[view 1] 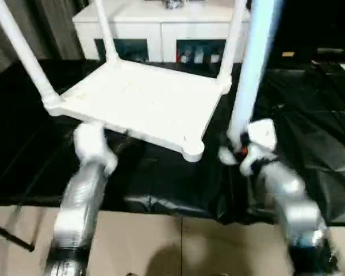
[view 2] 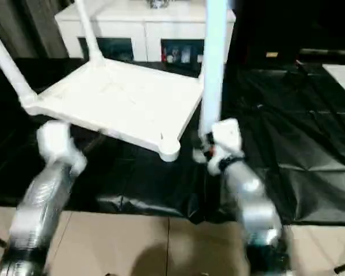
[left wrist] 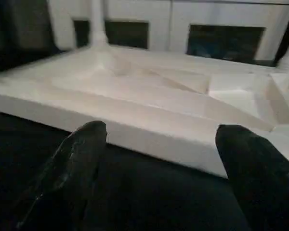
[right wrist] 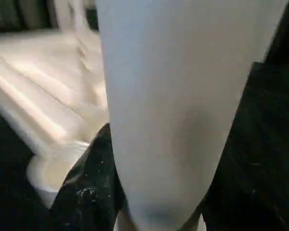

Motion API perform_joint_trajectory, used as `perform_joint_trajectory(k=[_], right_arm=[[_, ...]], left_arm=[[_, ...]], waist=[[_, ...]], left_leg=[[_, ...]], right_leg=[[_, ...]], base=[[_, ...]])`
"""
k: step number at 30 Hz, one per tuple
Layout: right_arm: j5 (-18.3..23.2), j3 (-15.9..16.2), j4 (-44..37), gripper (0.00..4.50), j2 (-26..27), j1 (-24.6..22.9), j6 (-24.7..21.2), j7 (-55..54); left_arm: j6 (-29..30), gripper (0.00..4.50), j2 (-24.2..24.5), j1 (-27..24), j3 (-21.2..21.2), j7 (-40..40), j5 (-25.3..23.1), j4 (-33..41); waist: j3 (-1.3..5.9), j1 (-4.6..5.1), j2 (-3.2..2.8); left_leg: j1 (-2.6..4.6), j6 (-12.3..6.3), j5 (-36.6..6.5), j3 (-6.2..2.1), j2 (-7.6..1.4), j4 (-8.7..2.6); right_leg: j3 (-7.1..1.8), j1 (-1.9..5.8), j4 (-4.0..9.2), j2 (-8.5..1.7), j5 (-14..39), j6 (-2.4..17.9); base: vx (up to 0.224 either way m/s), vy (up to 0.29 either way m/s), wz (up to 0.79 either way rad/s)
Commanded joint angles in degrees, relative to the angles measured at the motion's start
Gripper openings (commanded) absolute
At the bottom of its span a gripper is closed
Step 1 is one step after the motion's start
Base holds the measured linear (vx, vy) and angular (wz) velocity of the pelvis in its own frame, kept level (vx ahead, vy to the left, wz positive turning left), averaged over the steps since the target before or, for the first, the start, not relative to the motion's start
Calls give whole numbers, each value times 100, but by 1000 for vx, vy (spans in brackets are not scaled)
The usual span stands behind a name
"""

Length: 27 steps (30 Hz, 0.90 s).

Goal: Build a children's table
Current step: Rotate leg to tighten

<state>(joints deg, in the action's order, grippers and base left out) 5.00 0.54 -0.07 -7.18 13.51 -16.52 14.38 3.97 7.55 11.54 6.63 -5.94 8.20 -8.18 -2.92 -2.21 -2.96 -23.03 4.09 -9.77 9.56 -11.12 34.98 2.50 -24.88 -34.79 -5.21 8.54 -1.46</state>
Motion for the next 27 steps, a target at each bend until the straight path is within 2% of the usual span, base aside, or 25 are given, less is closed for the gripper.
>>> perform_joint_trajectory(k=[1,3,5,6,7,8,9,10,11,12,13,14,15,16,17,18,19,20,21,22,23,24,25,26,27], right_arm=[[131,-8,-172,186,35,-14,71,-48],[116,49,-150,186,95,-22,37,-70],[139,49,-158,186,126,-7,26,-64],[213,60,-27,186,167,138,89,87],[212,61,-21,186,167,143,91,90],[201,76,46,186,166,190,113,121],[196,91,86,186,155,225,123,161],[208,113,96,186,146,245,135,217],[210,114,96,186,146,246,136,221],[229,128,114,186,148,264,153,261],[232,121,137,186,158,271,163,255],[236,109,170,186,173,280,177,246],[233,116,198,186,170,287,203,262],[239,129,197,186,168,286,207,286],[244,137,195,186,166,284,211,304],[255,140,196,186,169,284,213,324],[254,142,195,186,169,283,214,327],[252,147,195,186,170,283,215,331],[269,146,207,186,180,288,228,330],[276,153,205,186,189,283,225,327],[276,153,205,186,189,283,225,327],[262,161,209,186,193,278,231,322],[256,162,215,186,194,279,233,320],[243,151,223,186,201,282,238,310],[253,110,234,186,225,287,234,288]], left_arm=[[-28,410,20,-131,-116,102,-159,371],[184,410,7,-316,-179,260,-247,644],[287,410,-15,-352,-183,291,-216,733],[370,410,52,-345,-221,316,-371,853],[372,410,52,-343,-218,316,-371,853],[394,410,52,-323,-186,323,-368,849],[415,410,36,-313,-152,354,-376,871],[423,410,36,-327,-154,366,-411,934],[423,410,37,-329,-155,366,-413,938],[423,410,59,-320,-165,362,-443,954],[439,410,86,-307,-186,356,-467,945],[461,410,123,-287,-217,346,-499,932],[510,410,130,-259,-244,366,-536,960],[526,410,121,-256,-248,375,-546,980],[537,410,124,-249,-261,368,-558,990],[549,410,128,-240,-272,366,-569,989],[549,410,129,-236,-275,363,-572,985],[550,410,131,-228,-280,358,-575,978],[549,410,155,-200,-318,310,-627,950],[543,410,178,-184,-355,243,-638,934],[543,410,178,-184,-355,241,-638,934],[549,410,179,-174,-365,228,-631,927],[548,410,180,-164,-373,215,-626,919],[542,410,184,-150,-387,195,-610,914],[568,410,183,-131,-410,159,-579,917]], waist=[[359,1,34],[281,50,18],[216,92,7],[88,211,-17],[-22,198,-141],[56,-144,-185],[109,-215,-92],[180,-113,150],[198,-121,443],[242,-362,269],[158,-385,307],[284,-413,142],[291,-293,32],[378,-238,-17],[453,-60,-162],[480,66,-183],[479,75,-154],[471,128,-52],[435,62,123],[363,-189,284],[456,-255,305],[477,-319,228],[466,-297,178],[508,-239,-63],[521,-26,-260]], left_leg=[[188,-47,-2640,-45,-93,-493],[399,87,-3491,-88,-68,-508],[570,78,-3945,-102,-57,-511],[828,35,-4850,-161,-138,-610],[571,67,-5364,-139,-307,-992],[50,176,-5871,21,-487,-1343],[373,-115,-5443,38,-532,-1177],[643,-67,-4896,37,-374,-789],[598,-43,-3767,98,-3,-193],[79,-443,-1208,-131,-15,406],[32,-471,-1121,-147,-35,290],[132,-337,-984,-134,-73,-73],[316,-331,-1251,-201,-120,-412],[412,-402,-1381,-285,-172,-485],[934,-835,-1477,-599,-425,-554],[1140,-1505,-1373,-850,-611,-570],[1200,-1904,-1182,-896,-661,-534],[1185,-2513,-703,-896,-667,-448],[763,-2506,-451,-546,-246,-287],[86,-1922,-748,-94,388,121],[-105,-1653,-702,-172,347,323],[-358,-1260,-374,-280,242,415],[-415,-1125,-199,-314,226,334],[-241,-916,305,-355,71,-56],[277,-1389,958,-635,-96,-251]], right_leg=[[-54,224,592,-125,3230,426],[44,172,736,-61,4151,116],[177,150,855,19,4448,7],[666,247,1037,256,4312,-148],[738,527,621,295,3744,-22],[503,1082,-708,110,1881,290],[81,941,-705,-38,2320,219],[-157,772,-249,-184,3581,116],[-289,649,512,-357,4868,104],[-663,1015,846,-978,6042,310],[-602,988,847,-853,5714,447],[-290,1071,675,-497,4398,762],[-13,934,445,-72,2951,882],[32,949,327,23,2335,919],[138,548,-15,107,1271,1039],[155,331,-277,64,966,929],[131,234,-345,14,876,783],[42,120,-406,-106,634,558],[-103,466,-30,-263,-46,632],[-494,1089,428,-485,44,1069],[-687,1367,480,-725,232,1198],[-667,1537,443,-760,112,1331],[-567,1533,393,-621,-132,1328],[-170,1428,286,-336,-296,1141],[232,1050,-90,199,-161,681]], base=[[0,0,0],[0,0,0],[0,0,0],[0,0,0],[0,0,0],[-65,-6,-16],[-11,-65,-10],[-11,-65,-10],[74,-103,-15],[97,-47,-10],[97,-47,-10],[110,-8,10],[82,22,6],[82,22,6],[95,46,7],[129,34,5],[129,34,5],[143,-4,-2],[109,-31,-2],[109,-31,-2],[104,-28,3],[118,-14,4],[118,-14,4],[122,6,-4],[185,11,-10]])
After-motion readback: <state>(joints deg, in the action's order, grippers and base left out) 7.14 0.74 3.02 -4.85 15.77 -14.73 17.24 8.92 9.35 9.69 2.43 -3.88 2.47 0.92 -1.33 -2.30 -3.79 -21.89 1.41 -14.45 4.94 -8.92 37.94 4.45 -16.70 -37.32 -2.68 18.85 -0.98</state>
